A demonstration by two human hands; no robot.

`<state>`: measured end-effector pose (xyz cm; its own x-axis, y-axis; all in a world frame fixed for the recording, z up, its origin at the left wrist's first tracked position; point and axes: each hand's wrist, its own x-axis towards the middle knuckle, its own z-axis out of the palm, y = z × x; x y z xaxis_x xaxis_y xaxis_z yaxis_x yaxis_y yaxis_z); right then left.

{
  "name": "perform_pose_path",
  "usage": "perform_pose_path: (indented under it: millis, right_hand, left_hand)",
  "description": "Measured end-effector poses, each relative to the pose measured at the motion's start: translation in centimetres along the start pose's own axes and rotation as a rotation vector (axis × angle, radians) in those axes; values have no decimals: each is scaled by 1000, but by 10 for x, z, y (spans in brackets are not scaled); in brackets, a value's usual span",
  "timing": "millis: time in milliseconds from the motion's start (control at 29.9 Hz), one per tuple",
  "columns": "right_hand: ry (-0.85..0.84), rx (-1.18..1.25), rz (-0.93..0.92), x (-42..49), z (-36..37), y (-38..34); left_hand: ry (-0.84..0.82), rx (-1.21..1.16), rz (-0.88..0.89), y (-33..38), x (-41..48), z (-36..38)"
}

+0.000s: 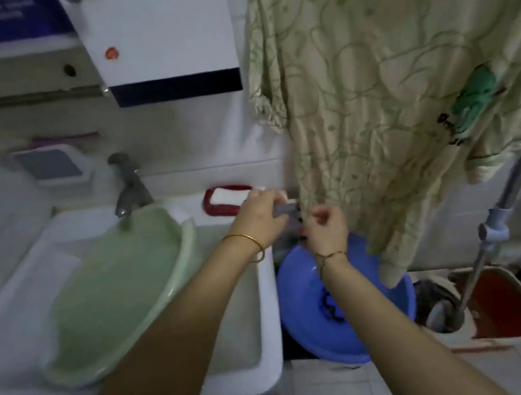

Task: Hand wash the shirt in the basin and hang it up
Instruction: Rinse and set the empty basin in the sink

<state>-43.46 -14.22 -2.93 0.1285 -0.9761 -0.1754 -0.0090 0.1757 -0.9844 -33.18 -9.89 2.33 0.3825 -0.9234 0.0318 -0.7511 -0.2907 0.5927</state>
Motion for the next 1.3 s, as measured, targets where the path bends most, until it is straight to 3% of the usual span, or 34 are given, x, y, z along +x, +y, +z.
perform_pose_path:
  millis: [134, 267, 334, 434, 568, 802, 936, 1069, 1170, 1303]
  right_hand:
    - [-341, -114, 104, -27, 66, -8]
    - [-485, -367, 26, -65, 129, 0]
    - [-467, -554, -54, -80, 151, 3]
    - [-359, -801, -119, -93, 173, 7]
    - [-216, -733, -35, -99, 188, 19]
    - [-9, -509, -79, -119, 204, 17]
    - [33, -530, -130, -119, 202, 16]
    - [68, -574, -168, -119, 190, 7]
    - [98, -589, -190, -122, 185, -2]
    - [99, -660, -241, -121, 177, -16]
  left_hand:
    - [167, 17, -178, -77, -39, -41]
    - [311, 12, -386, -168, -69, -94]
    - [352, 19, -467, -210, -79, -116]
    - [266, 119, -569, -270, -92, -138]
    - [65, 192, -605, -327, -92, -144]
    - [-144, 179, -417, -336, -79, -130]
    - [-109, 74, -278, -327, -69, -128]
    - [-55, -52, 28, -282, -53, -131]
    - [-53, 44, 256, -242, -34, -135]
    - [-31, 282, 408, -203, -7, -137]
